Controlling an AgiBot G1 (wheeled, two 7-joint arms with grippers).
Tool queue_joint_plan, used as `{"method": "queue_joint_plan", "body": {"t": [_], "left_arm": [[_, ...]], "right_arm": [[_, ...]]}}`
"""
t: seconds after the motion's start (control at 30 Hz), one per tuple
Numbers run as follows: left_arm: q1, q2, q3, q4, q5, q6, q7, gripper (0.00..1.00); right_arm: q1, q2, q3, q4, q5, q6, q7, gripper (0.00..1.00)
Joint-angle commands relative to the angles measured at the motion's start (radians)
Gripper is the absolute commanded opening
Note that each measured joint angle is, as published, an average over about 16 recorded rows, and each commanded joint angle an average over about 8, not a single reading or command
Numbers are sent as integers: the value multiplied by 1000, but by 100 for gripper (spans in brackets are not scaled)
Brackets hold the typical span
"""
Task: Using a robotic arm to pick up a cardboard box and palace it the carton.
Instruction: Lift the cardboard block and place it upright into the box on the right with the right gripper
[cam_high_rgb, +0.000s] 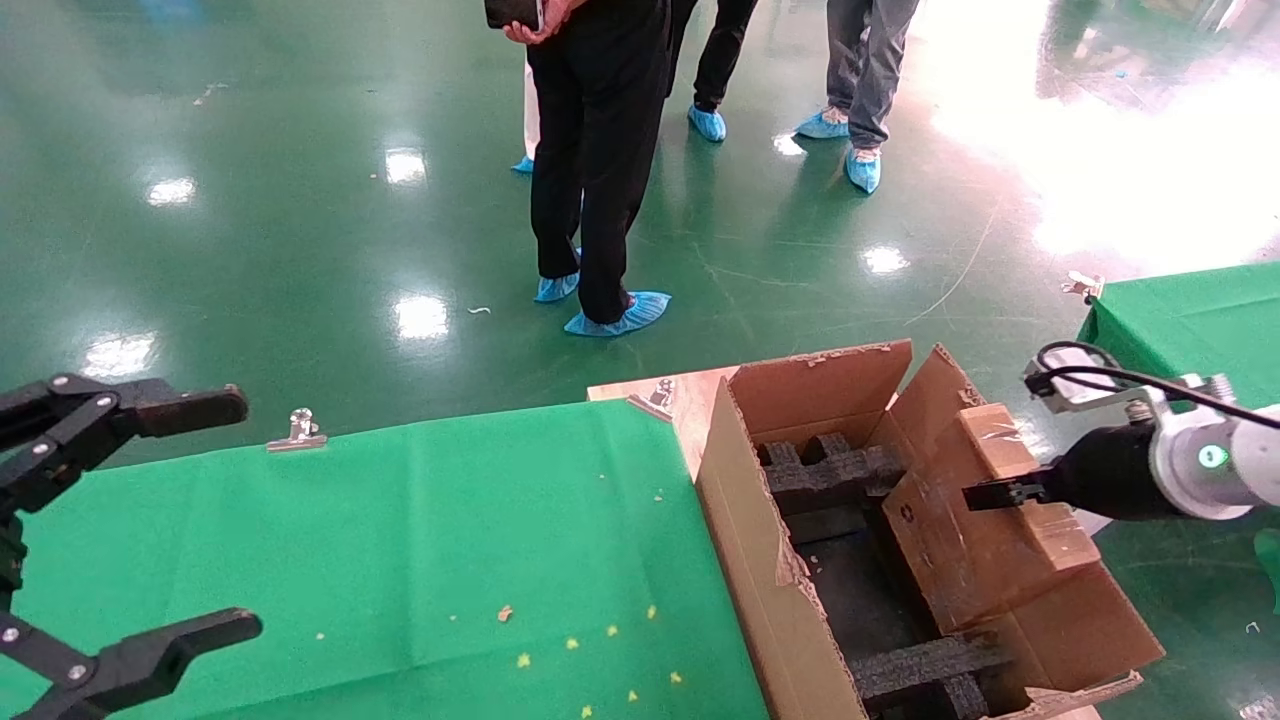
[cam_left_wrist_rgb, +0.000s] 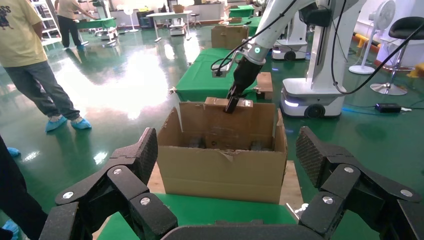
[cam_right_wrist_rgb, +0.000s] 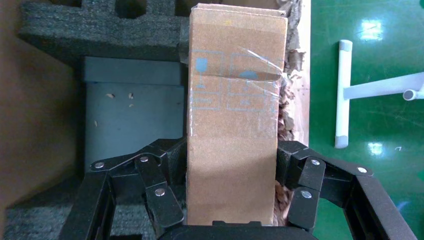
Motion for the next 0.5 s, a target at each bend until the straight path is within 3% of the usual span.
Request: {"method": "queue_joint_plan", "body": {"t": [0.03,0.5], "left_arm": [[0,0,0,0,0,0,0,100],[0,0,0,0,0,0,0,100]], "right_arm": [[-18,-13,-3,-13,4,17,1,0],[-177,-113,-5,-129,91,115,-47,0]]}}
